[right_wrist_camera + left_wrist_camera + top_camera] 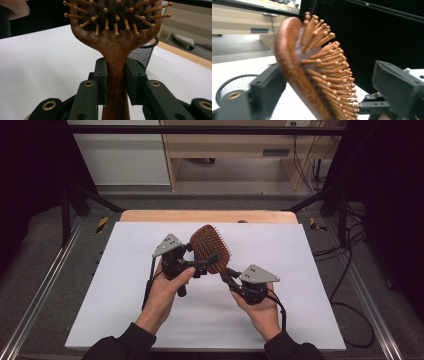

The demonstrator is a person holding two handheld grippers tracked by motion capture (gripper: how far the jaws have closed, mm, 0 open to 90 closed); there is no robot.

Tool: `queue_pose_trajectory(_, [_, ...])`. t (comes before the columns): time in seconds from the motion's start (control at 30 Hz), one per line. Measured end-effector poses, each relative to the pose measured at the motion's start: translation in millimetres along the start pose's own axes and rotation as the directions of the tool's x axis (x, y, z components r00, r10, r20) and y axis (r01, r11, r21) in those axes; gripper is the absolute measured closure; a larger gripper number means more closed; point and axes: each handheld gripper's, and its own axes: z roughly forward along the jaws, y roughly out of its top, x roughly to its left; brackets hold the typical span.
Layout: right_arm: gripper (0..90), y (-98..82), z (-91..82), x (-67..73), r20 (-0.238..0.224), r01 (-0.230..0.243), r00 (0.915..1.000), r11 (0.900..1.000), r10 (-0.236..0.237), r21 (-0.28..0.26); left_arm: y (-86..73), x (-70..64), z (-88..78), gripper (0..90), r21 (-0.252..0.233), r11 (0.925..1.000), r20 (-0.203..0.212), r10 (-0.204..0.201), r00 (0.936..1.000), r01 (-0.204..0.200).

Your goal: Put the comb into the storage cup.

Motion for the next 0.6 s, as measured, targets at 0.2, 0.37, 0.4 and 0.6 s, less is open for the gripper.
queue_pose_trajectory(0.2, [73.2,-1.3,0.4,-0.8,0.011,-0.001,0.9999,1.0,0.001,0.002,0.2,-0.7,0.3,17.9,-0.009,0.9984,0.016,-0.055,0.9984,0.055])
queue_pose_trajectory(0.37, [73.3,-2.7,-3.1,-3.1,0.017,-0.006,0.9998,1.0,0.006,-0.003,-0.9,-4.5,5.1,20.0,-0.026,0.9975,0.012,-0.065,0.9978,0.066])
queue_pose_trajectory(0.4, [73.3,-2.5,-3.5,-3.3,0.019,-0.005,0.9998,1.0,0.005,-0.004,-1.3,-4.5,6.5,21.0,-0.025,0.9974,0.009,-0.068,0.9977,0.068])
queue_pose_trajectory(0.6, [73.2,-2.5,-3.4,-2.4,0.018,0.003,0.9998,1.0,-0.003,-0.002,-2.8,-1.4,13.7,28.6,0.006,0.9947,-0.006,-0.102,0.9947,0.102])
